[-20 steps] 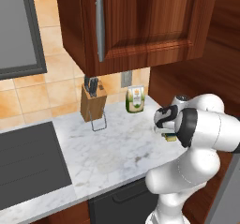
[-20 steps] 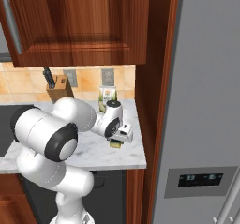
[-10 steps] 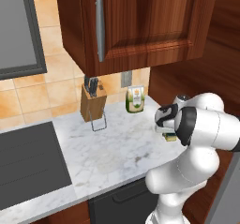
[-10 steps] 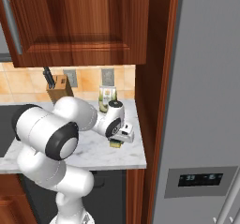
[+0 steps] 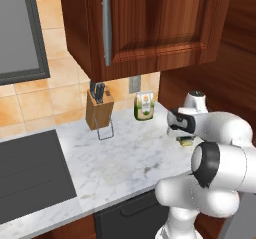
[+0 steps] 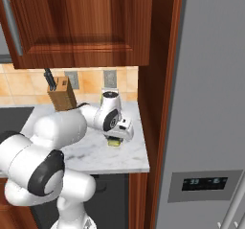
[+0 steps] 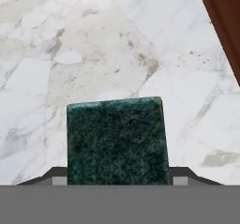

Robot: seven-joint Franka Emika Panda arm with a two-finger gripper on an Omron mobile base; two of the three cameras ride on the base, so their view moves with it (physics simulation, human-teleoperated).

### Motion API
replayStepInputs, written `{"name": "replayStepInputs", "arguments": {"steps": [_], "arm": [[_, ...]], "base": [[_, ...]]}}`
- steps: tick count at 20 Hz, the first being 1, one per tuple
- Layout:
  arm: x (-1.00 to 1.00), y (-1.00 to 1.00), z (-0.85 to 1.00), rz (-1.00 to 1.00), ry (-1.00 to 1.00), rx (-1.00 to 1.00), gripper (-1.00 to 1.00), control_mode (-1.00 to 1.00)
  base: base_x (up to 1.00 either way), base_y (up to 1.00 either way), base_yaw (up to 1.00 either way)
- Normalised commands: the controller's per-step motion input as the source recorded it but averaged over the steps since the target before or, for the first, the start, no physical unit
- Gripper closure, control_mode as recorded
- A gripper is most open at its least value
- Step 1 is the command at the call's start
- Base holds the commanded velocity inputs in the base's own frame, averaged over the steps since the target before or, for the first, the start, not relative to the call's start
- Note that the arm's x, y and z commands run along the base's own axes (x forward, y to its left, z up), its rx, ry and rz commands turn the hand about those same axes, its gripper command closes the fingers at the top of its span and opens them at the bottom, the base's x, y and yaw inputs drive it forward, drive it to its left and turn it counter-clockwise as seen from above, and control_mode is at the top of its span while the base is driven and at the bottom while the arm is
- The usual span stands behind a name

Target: Place the sponge inside the microwave to prepare for sanitizing.

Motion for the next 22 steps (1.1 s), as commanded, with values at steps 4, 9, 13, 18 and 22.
{"name": "replayStepInputs", "arguments": {"steps": [4, 9, 13, 18, 22], "arm": [[-0.97, 0.07, 0.86, 0.00, 0.14, 0.02, 1.00, -1.00], [-1.00, 0.07, 0.95, 0.00, 0.08, 0.00, 1.00, -1.00], [-1.00, 0.08, 0.80, 0.00, 0.00, 0.00, 1.00, -1.00], [-0.88, 0.00, 0.72, 0.00, -0.04, 0.02, 1.00, -1.00], [-0.74, 0.00, 0.52, 0.00, -0.18, 0.00, 1.00, -1.00]], "base": [[0.00, 0.00, 0.00], [0.00, 0.00, 0.00], [0.00, 0.00, 0.00], [0.00, 0.00, 0.00], [0.00, 0.00, 0.00]]}}
